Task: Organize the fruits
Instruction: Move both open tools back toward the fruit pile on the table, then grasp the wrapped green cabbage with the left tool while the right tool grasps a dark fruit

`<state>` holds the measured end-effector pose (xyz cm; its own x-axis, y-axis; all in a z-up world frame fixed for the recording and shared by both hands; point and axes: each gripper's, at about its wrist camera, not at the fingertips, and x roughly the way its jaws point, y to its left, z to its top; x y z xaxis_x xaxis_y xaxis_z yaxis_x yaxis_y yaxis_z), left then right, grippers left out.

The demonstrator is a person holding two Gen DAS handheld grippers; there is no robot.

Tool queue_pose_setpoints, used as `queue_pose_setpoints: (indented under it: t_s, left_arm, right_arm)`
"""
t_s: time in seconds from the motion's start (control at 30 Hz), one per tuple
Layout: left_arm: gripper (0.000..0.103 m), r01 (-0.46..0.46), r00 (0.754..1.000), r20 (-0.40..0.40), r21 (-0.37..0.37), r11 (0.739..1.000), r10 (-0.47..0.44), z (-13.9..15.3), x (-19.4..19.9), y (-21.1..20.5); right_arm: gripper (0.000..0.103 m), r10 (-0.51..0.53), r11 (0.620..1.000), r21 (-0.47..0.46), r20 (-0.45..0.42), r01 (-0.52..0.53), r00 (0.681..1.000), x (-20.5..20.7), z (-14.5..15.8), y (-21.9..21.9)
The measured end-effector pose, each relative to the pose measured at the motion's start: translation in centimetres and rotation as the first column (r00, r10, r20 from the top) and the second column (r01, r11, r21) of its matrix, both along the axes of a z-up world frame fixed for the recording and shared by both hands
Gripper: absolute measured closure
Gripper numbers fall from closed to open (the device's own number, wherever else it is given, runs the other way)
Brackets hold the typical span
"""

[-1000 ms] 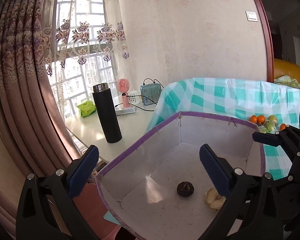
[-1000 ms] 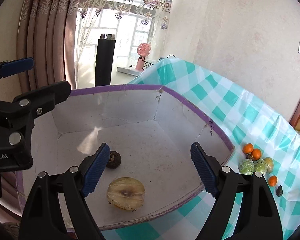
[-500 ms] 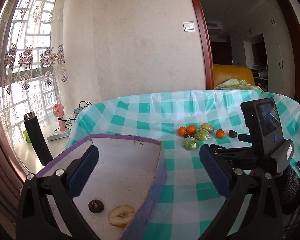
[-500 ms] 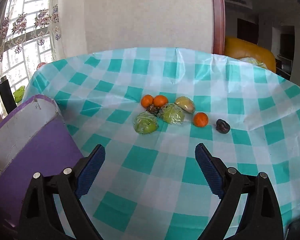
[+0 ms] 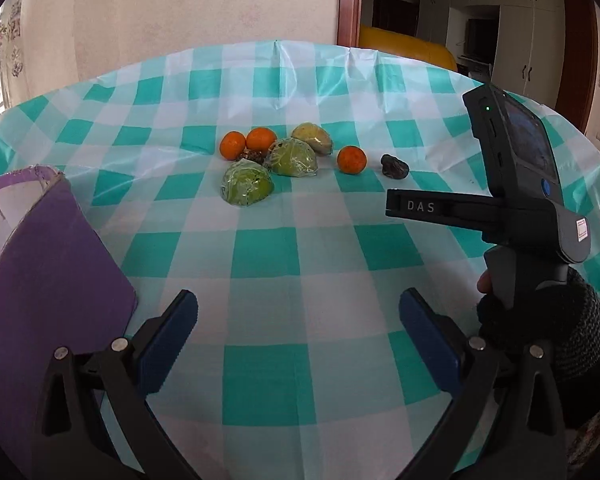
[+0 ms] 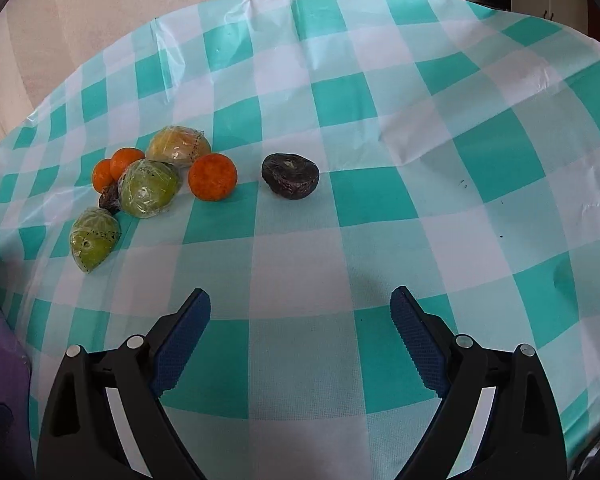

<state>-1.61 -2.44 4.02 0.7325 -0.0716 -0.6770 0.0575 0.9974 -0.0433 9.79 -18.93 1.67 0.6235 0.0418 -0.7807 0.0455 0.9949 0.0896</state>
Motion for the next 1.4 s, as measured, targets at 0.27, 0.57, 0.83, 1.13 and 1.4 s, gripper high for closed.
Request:
queue_pose_setpoints:
  t_s: [0.27, 0.57, 0.83, 1.13, 1.4]
  left_arm:
    - [0.002, -0.138, 0.988, -0.09, -0.125, 0.983, 0.127, -2.0, 4.4, 2.7]
    - [0.002, -0.21, 0.976, -0.096, -0.146, 0.967, 0.197, -2.0, 6.8, 4.4]
    - [0.002, -0.267, 0.963, -0.07, -0.103, 0.958, 0.261, -1.7, 11.4, 4.5]
    - [0.006, -0.31, 0.943, -0.148, -0.062, 0.949, 0.298, -2.6, 17.7, 5.0]
    - [0.043, -0.253, 0.956, -0.158, -0.01, 0.968, 0.248, -2.8, 19.5, 3.9]
  right_arm:
    - [0.015, 0.043, 0.999, 0.031, -0.004, -0.042, 0.999, 3.4, -0.2, 0.1]
    - [0.015, 0.084, 0.991, 0.103, 0.017, -0.085, 0.996, 6.7, 0.0, -0.3]
    - [0.017, 0.134, 0.987, 0.082, 0.02, -0.135, 0.991, 8.3, 0.1, 0.9]
    - [0.022, 0.091, 0.993, 0.069, 0.019, -0.092, 0.996, 8.9, 0.1, 0.7]
    - [0.027, 0.04, 0.976, 0.209, 0.075, -0.055, 0.996, 8.0, 0.5, -1.9]
